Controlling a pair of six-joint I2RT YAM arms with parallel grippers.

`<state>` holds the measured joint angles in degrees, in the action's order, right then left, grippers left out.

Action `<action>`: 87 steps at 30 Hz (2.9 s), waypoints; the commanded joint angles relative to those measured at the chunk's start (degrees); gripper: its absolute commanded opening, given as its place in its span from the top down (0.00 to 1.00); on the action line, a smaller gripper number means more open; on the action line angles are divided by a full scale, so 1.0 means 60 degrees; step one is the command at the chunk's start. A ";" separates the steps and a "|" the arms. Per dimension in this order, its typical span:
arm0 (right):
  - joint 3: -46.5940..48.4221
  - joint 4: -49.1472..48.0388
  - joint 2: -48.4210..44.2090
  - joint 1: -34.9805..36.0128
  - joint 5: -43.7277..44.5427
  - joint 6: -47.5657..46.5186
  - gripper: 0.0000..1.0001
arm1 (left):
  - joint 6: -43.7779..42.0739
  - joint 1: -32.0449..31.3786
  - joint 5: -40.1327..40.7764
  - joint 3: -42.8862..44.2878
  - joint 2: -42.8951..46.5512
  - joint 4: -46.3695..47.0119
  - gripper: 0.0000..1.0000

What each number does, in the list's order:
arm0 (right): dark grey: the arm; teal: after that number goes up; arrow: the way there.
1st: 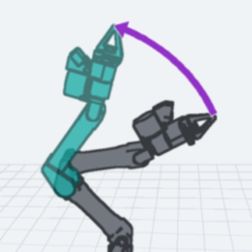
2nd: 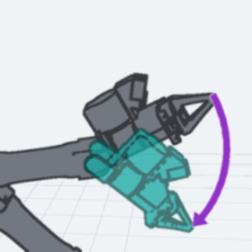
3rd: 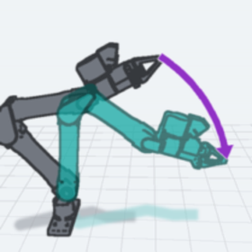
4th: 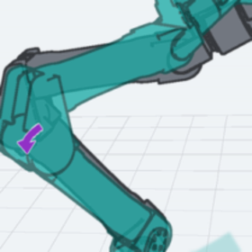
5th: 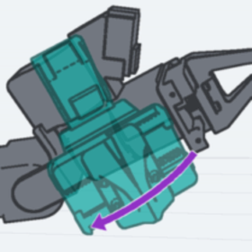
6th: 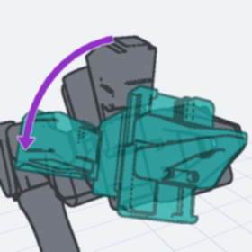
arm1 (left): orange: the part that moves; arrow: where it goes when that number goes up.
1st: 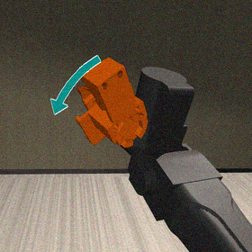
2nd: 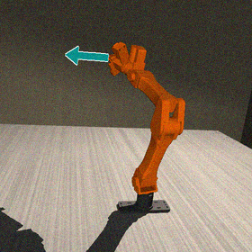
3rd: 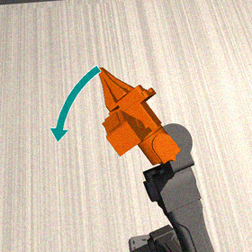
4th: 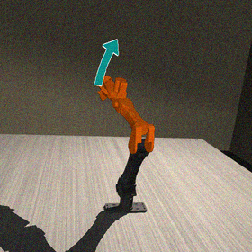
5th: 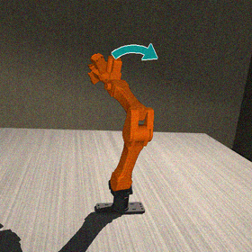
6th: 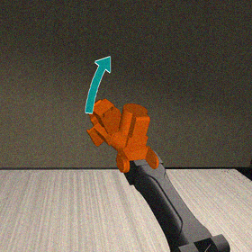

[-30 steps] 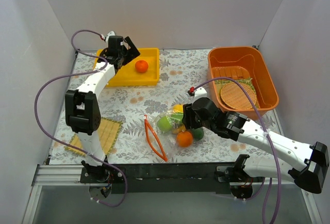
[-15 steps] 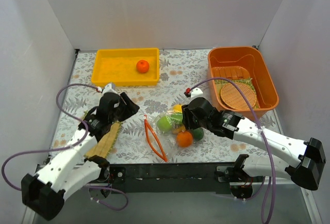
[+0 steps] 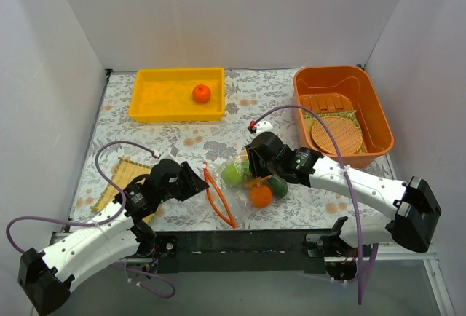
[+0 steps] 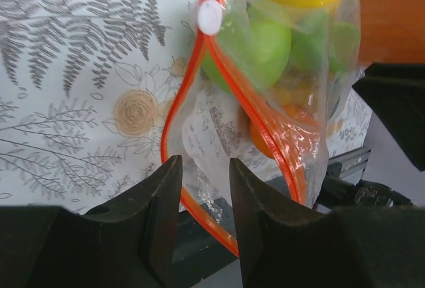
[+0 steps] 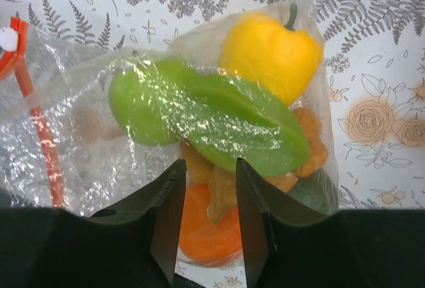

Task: Open the zip-top bag and remove the fake food

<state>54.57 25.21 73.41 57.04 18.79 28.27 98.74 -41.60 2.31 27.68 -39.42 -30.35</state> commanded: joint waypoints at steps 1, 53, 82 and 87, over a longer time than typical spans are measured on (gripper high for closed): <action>0.0807 -0.0467 0.0348 -0.0291 0.0048 -0.0112 0.57 | 0.0886 -0.1032 0.0391 -0.0014 -0.0708 0.1129 0.65; 0.2581 -0.0422 0.4318 -0.1552 -0.1812 -0.0083 0.61 | 0.0434 -0.2265 0.4391 0.1202 -0.6173 0.5747 0.33; 0.2053 -0.0731 0.4143 -0.1581 -0.1798 -0.0801 0.68 | 0.0082 -0.2250 0.4361 0.0997 -0.6659 0.4443 0.29; 0.1936 -0.0716 0.4069 -0.1654 -0.1536 -0.0874 0.69 | -0.0270 -0.2250 0.4333 0.1187 -0.6088 0.4136 0.48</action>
<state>64.77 19.86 97.89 47.59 7.27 24.51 99.42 -54.98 26.26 34.22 -80.14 -2.63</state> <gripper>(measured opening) 0.316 0.773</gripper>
